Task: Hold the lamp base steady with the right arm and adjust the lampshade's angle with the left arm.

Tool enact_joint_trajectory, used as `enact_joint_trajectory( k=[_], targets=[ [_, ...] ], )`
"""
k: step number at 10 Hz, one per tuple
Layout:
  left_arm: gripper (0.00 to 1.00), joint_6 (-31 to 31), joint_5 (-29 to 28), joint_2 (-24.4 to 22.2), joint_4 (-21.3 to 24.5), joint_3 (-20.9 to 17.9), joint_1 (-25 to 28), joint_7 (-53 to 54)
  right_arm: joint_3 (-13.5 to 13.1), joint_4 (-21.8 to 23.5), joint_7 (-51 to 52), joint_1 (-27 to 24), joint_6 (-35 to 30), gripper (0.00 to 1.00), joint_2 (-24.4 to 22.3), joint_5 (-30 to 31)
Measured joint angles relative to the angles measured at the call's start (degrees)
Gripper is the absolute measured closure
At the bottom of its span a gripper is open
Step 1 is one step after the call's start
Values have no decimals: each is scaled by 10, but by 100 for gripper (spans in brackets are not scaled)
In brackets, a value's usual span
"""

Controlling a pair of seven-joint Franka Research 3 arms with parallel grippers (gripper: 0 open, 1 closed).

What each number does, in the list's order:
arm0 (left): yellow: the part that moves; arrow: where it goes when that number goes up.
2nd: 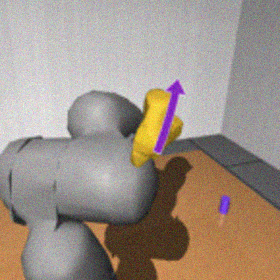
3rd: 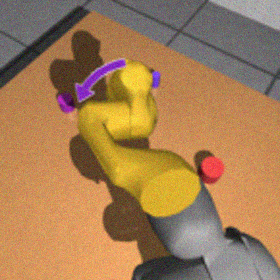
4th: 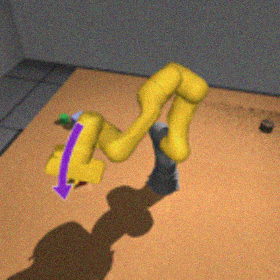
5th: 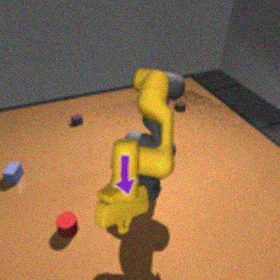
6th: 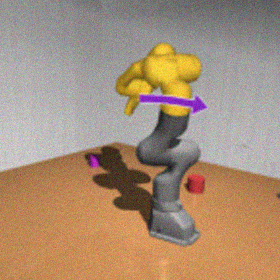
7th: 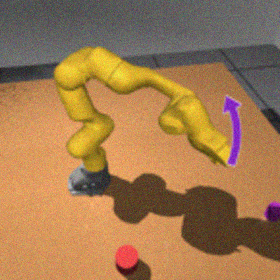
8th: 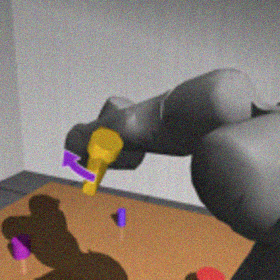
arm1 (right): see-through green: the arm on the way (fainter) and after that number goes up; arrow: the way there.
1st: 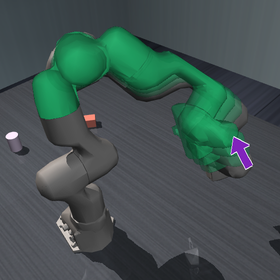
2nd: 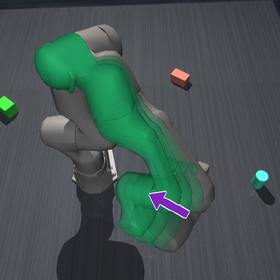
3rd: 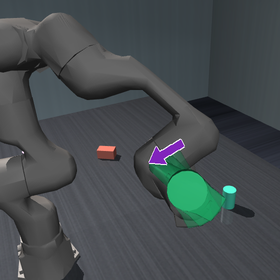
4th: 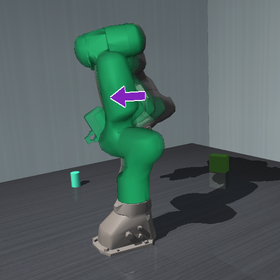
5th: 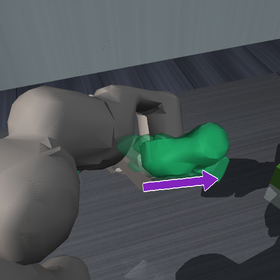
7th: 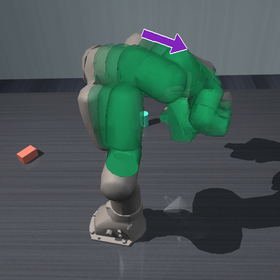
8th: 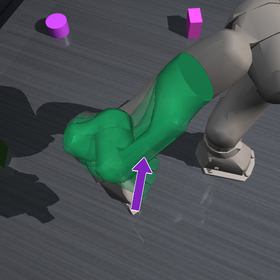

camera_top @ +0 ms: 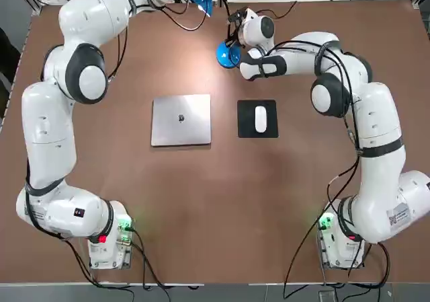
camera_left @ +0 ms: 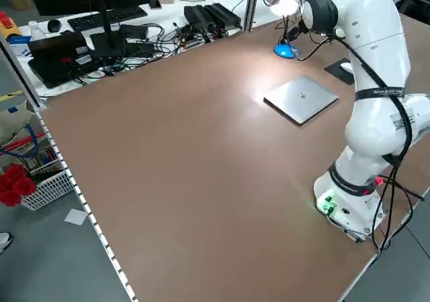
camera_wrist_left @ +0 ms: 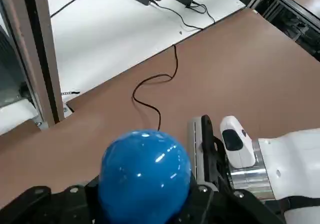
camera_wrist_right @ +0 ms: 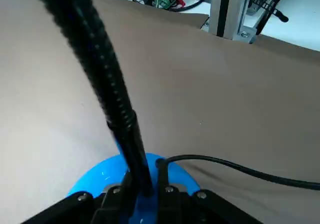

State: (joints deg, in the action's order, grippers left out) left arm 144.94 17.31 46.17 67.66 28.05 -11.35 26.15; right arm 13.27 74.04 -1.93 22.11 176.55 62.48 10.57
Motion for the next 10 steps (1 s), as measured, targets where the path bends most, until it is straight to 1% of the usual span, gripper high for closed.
enact_joint_trajectory(
  k=[2,7,10],
  targets=[
    [42,0,-1,-1,0,0,-4,-28,0,0,0,0,0,78,0,0],
    [41,15,-2,-2,0,0,-11,-107,0,0,0,0,0,78,0,0],
    [36,33,-1,-2,4,0,-12,-133,-1,0,0,0,1,78,0,0]
  ],
)
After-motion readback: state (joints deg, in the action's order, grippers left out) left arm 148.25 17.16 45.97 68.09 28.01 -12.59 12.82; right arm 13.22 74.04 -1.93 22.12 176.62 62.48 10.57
